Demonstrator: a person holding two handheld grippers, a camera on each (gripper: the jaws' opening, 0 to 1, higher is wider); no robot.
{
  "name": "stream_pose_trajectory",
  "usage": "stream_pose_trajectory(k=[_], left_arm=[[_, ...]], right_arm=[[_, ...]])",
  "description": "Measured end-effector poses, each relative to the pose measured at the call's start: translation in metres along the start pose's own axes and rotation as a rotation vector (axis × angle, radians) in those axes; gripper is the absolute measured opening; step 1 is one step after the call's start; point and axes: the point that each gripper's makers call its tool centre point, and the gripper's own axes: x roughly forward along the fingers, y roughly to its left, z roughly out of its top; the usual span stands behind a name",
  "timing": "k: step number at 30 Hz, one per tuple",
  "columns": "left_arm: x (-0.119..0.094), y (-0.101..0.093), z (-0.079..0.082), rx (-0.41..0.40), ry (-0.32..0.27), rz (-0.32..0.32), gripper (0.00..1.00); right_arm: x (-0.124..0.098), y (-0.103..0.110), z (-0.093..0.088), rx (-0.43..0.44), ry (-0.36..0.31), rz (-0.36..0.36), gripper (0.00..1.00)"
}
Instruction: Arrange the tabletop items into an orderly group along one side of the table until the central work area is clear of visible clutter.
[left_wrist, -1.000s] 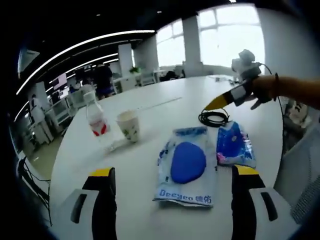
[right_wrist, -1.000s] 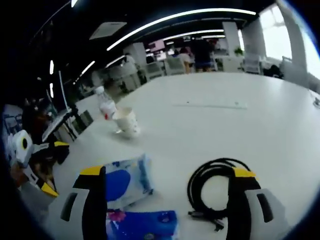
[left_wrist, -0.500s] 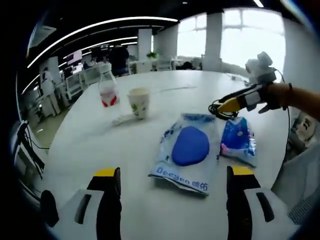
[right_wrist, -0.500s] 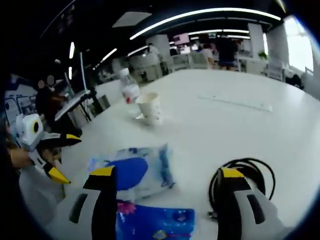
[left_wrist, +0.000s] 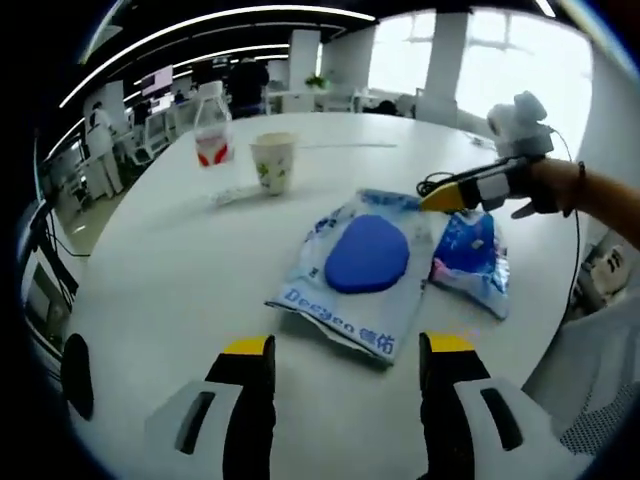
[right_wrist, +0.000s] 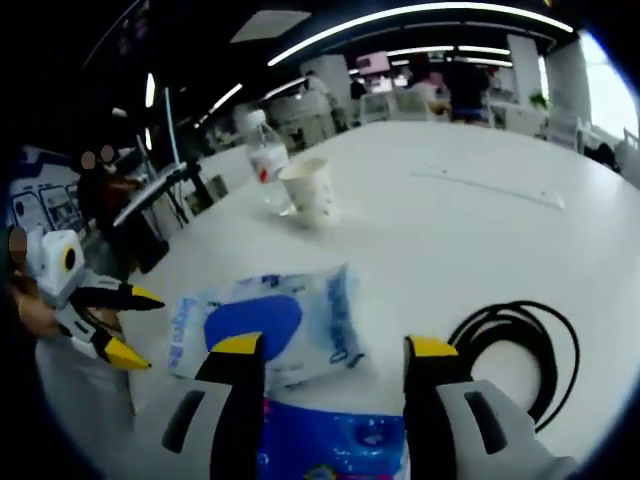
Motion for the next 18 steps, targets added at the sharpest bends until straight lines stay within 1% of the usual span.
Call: stream_pose_trajectory(k=[1,4,6,8,11,14,15,16,18], left_arm=[[0.001,-0.004,-0.001,0.001,-0.002,-0.017,0.51],[0.001,-0.007,-0.002,-0.015,0.005,-0.029,0.49],[0.001,-0.008,0.000,-0.031,-0.006,-0.031,0.46],[0.001,-0.008,0.000,-0.043,-0.004,-0.039,0.44],[0.003,-0.008,-0.002,-0.071,-0.001,-0.046,0.42],[0.003,-0.010,-0.003,-0.095,-0.003,-0.057,0.34],[0.004,-0.010,-0.001,-0.105,-0.013,-0.055,0.32],[0.004,-0.012,0.000,-0.112,-0.019,-0.062,0.33],[0.005,-0.014,-0.004,-0.133,0.001,-0.074,0.33]], right_arm=[[0.001,0.000,-0.001,-0.001,0.002,0.000,0.48],[0.003,0.002,-0.005,-0.001,0.009,0.001,0.44],[0.004,0.002,-0.007,-0.017,0.015,0.000,0.42],[0.005,0.003,-0.007,-0.029,0.017,0.000,0.40],[0.007,0.001,-0.008,-0.061,0.022,-0.010,0.33],[0.007,-0.001,-0.009,-0.070,0.027,-0.017,0.29],[0.007,-0.001,-0.009,-0.075,0.026,-0.018,0.28],[0.007,-0.001,-0.009,-0.079,0.030,-0.018,0.27],[0.007,-0.002,-0.010,-0.092,0.038,-0.018,0.22]])
